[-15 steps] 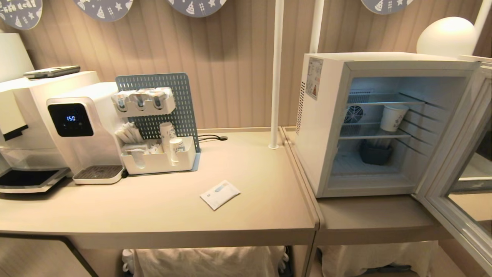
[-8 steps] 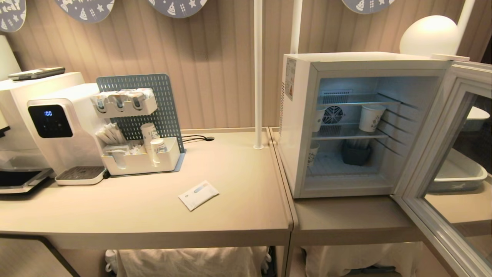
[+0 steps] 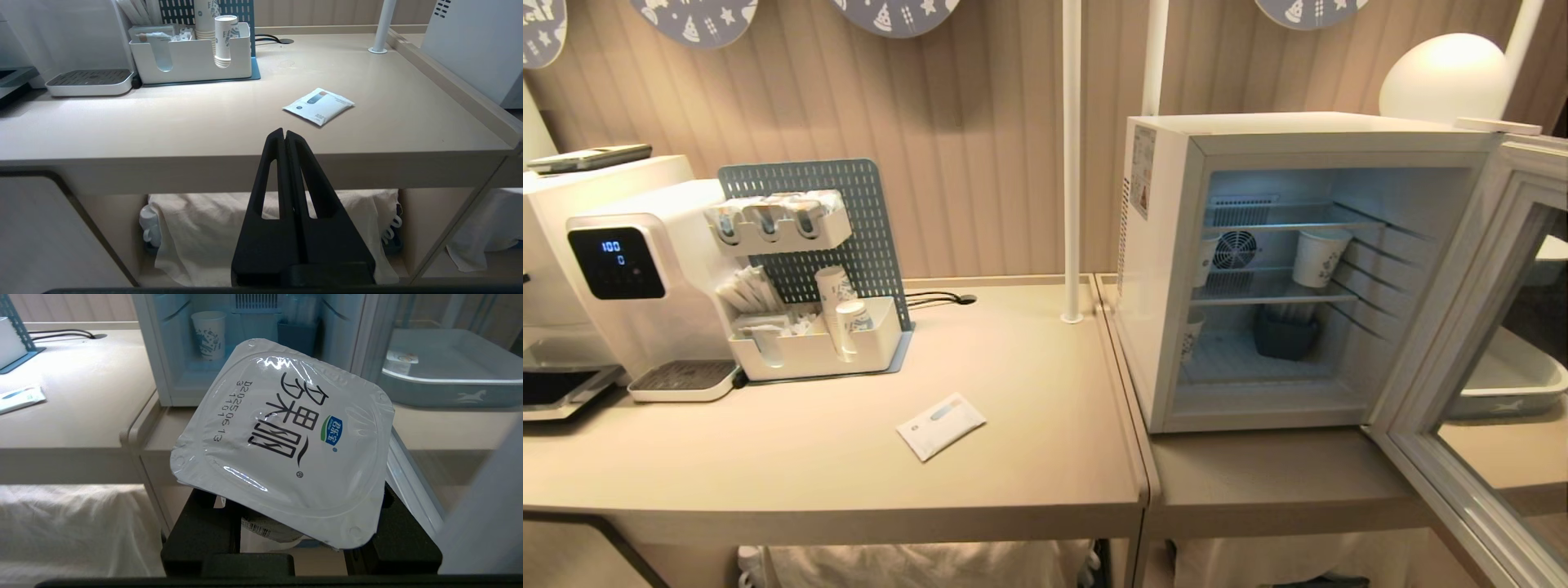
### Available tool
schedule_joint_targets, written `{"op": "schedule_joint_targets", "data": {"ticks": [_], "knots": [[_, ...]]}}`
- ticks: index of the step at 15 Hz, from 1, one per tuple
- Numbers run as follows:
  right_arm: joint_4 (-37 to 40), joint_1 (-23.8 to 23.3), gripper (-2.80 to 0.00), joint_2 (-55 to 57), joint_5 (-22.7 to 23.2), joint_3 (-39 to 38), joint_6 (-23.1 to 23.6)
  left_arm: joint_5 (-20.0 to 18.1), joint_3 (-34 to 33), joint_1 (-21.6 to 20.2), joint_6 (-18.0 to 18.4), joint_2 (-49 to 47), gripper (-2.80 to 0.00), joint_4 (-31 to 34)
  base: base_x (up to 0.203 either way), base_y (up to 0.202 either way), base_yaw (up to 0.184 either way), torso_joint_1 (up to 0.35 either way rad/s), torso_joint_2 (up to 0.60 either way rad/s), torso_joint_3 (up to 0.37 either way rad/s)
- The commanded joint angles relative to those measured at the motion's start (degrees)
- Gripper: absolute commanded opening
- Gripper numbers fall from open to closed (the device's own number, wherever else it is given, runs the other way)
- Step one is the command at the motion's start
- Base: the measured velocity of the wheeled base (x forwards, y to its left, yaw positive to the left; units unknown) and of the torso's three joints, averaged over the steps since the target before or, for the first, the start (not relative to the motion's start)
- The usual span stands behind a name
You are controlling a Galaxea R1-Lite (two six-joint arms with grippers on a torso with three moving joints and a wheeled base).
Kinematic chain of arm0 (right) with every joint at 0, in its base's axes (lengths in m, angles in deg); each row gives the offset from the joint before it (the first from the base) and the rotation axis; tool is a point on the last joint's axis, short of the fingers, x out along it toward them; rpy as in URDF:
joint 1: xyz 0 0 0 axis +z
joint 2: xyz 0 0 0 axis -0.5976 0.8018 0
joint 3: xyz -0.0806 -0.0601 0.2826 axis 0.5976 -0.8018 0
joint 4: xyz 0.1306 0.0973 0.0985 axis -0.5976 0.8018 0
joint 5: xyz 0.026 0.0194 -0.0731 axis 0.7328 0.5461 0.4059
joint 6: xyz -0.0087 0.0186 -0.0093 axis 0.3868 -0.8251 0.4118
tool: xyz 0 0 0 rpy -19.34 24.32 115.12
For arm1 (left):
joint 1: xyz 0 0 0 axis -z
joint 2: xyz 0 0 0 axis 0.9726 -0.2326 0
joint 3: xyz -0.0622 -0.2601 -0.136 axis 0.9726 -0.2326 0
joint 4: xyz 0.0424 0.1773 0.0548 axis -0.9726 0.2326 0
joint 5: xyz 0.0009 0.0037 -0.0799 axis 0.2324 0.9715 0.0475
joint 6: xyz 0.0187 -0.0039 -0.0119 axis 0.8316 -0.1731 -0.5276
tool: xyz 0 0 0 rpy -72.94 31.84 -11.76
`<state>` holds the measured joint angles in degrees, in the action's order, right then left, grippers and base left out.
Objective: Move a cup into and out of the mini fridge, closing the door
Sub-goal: Put the yoghurt in the freezer
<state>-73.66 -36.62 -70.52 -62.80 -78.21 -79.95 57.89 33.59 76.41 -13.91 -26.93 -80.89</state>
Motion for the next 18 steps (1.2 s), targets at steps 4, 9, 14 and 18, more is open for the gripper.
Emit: {"op": "schedule_joint_targets", "data": {"ticks": [4,9,14,18], "knots": [[-0.01,0.01,-2.80,0.10,0.02,-0.09,0.05,-0.04,0.00,-0.04,-0.13,-0.02,-2.80,-0.11,0.183,0.000,-0.002,0.008,0.01,0.003],[2.35,0.01,-2.80,2.85,2.94,7.45,-0.31,-0.04,0.00,-0.04,-0.13,-0.02,-2.80,-0.02,0.013,0.000,-0.001,0.003,0.00,-0.001],[4.60,0.07,-2.80,30.21,8.49,20.58,-0.51,-0.04,0.00,-0.04,-0.13,-0.02,-2.80,-0.11,0.000,0.000,0.000,0.000,0.00,0.000],[-3.14,0.63,-2.80,53.93,10.78,25.36,-0.53,-0.04,0.00,-0.04,-0.13,-0.02,-2.80,-0.11,0.000,0.000,0.000,0.000,0.00,0.000]]}}
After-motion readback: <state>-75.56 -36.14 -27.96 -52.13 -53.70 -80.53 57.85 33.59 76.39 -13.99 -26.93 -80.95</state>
